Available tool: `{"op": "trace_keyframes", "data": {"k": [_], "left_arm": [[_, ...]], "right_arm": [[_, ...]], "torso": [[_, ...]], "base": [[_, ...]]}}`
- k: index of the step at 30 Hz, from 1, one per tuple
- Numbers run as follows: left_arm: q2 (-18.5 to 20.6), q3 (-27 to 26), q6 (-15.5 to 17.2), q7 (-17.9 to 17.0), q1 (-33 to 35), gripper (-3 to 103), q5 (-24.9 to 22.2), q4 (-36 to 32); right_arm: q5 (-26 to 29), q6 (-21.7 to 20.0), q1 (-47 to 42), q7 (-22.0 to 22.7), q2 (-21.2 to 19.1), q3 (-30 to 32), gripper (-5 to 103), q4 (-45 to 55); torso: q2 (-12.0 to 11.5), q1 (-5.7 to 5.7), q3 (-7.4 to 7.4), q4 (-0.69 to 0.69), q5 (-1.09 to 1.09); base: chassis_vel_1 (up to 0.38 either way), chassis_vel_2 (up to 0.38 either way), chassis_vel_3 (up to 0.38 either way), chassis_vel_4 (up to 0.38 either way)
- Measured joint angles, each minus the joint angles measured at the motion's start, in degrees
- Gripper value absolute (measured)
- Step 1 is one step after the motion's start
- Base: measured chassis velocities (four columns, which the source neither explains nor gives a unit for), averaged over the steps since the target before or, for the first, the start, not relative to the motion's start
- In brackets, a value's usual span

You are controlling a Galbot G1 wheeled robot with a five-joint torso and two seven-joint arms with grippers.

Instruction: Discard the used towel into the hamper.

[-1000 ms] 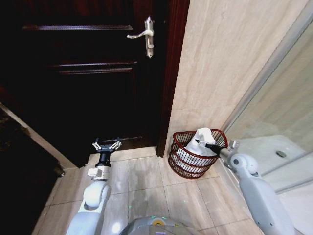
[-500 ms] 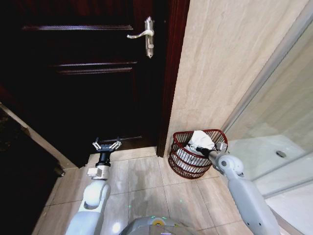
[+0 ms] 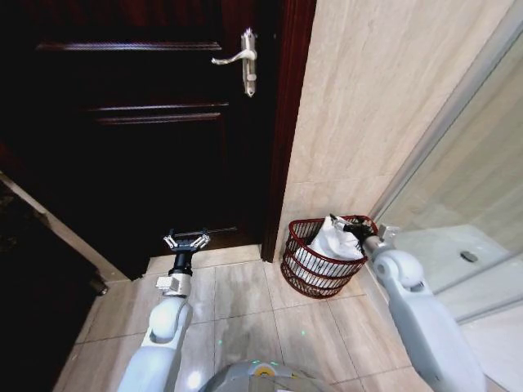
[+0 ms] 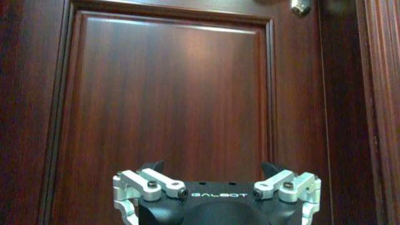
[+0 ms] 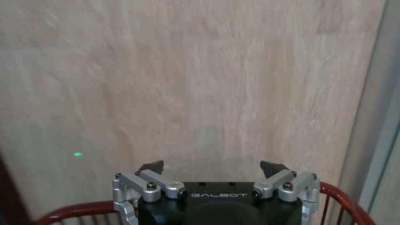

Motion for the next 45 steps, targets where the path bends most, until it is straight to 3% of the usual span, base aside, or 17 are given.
{"op": "trace_keyframes", "data": {"k": [5,10,20,30,37,39,45], "left_arm": [[0.83,-0.92,0.07,-0.01,0.17,100,-0.44,0.25],[0.70,-1.07,-0.17,-0.02,0.36,100,-0.46,0.45],[0.44,-1.21,-0.55,-0.03,0.19,100,-0.48,1.17],[0.24,-0.78,-0.61,-0.02,0.06,100,-0.20,1.16],[-0.60,-2.21,-0.15,-0.01,0.58,100,0.06,-0.58],[-1.90,-2.80,0.24,-0.37,0.60,100,0.26,-1.58],[-2.78,-3.53,0.45,-0.76,1.71,100,-0.02,-3.39]], "right_arm": [[-1.04,0.17,3.08,-2.47,0.76,-2.74,100,-7.06],[-0.54,-2.12,2.80,-2.55,1.17,-4.44,100,-7.67],[4.97,-14.93,1.79,-4.70,1.51,-3.54,100,-8.52],[4.17,-15.55,6.36,-6.87,1.34,-3.98,100,-14.26],[5.58,-15.55,8.96,-12.12,-3.98,-8.71,100,-16.66],[7.93,-15.55,9.19,-14.14,-7.62,-12.32,100,-16.72],[15.28,-15.51,12.49,-14.47,-12.40,-20.26,100,-18.75]], "torso": [[0.00,0.00,0.00,-0.01,-0.01],[0.00,0.00,0.00,0.00,-0.01],[0.00,0.00,0.00,-0.01,-0.02],[0.00,0.00,0.00,-0.01,0.00],[0.00,0.00,0.00,0.00,0.00],[0.00,0.00,0.00,-0.03,-0.01],[0.00,0.00,-0.01,-0.02,0.00]], "base": [[0.000,0.000,0.000,0.000],[0.000,0.000,0.000,0.000],[0.000,0.000,0.000,0.000],[0.000,0.000,0.000,0.000],[0.000,0.000,0.000,0.000],[0.000,0.000,0.000,0.000],[0.000,0.000,0.000,0.000]]}}
